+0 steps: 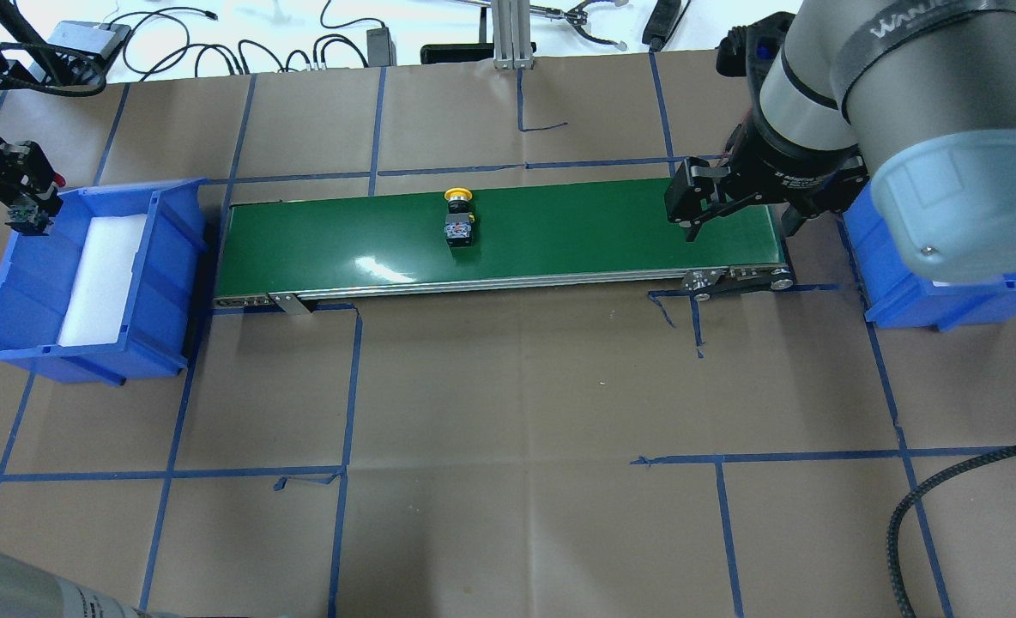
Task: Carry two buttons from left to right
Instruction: 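Carry the red button onto the conveyor and release it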
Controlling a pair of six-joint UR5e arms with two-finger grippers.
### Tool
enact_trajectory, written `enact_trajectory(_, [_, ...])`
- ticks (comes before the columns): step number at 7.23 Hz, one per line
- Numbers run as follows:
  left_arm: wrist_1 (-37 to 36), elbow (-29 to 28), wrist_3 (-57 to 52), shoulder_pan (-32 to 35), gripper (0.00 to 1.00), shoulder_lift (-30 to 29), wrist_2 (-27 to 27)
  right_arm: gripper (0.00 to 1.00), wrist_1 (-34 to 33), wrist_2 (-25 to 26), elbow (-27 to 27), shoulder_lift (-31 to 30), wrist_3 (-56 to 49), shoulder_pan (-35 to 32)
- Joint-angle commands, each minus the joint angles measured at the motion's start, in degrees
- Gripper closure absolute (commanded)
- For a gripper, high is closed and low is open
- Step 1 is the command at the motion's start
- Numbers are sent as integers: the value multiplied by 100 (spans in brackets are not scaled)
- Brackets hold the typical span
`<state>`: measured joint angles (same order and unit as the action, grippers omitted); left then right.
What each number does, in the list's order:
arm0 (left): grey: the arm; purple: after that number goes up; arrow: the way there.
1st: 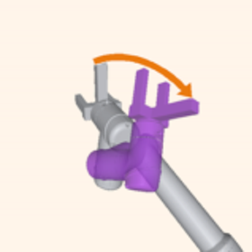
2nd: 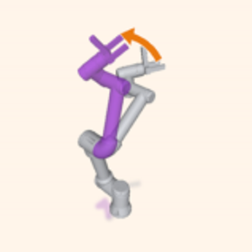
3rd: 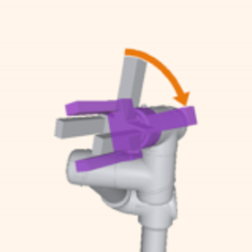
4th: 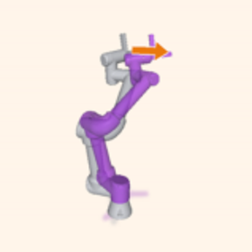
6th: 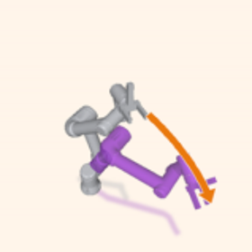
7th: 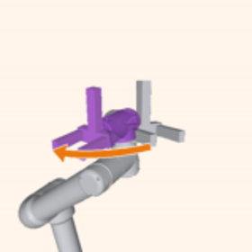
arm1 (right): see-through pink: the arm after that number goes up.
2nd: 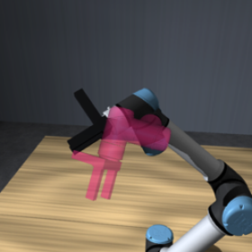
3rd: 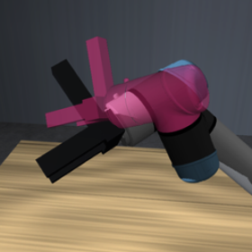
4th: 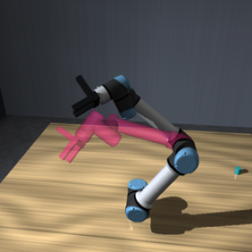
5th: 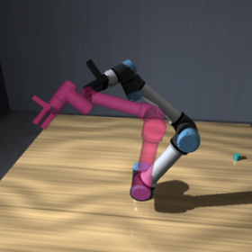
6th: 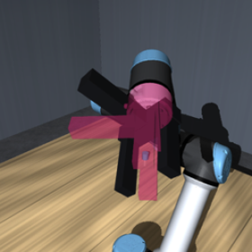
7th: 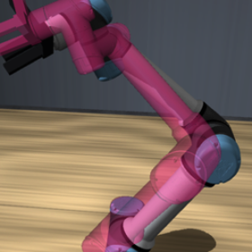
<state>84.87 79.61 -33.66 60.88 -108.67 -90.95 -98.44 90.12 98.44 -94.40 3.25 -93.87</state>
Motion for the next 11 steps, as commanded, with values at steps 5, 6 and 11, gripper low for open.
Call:
enact_trajectory(5, [39, -24, 2354, 1926, 91, -31, 7, 0, 0, -3, 9, 0, 0, 0])
enact_trajectory(6, [-5, 28, 2330, 1971, 91, -83, 7, 0, -9, -12, 9, 0, 0, 0])
enact_trajectory(11, [-1415, 1010, 2461, 1980, 91, -233, 7, 0, 0, -3, 9, 26, 0, 0])
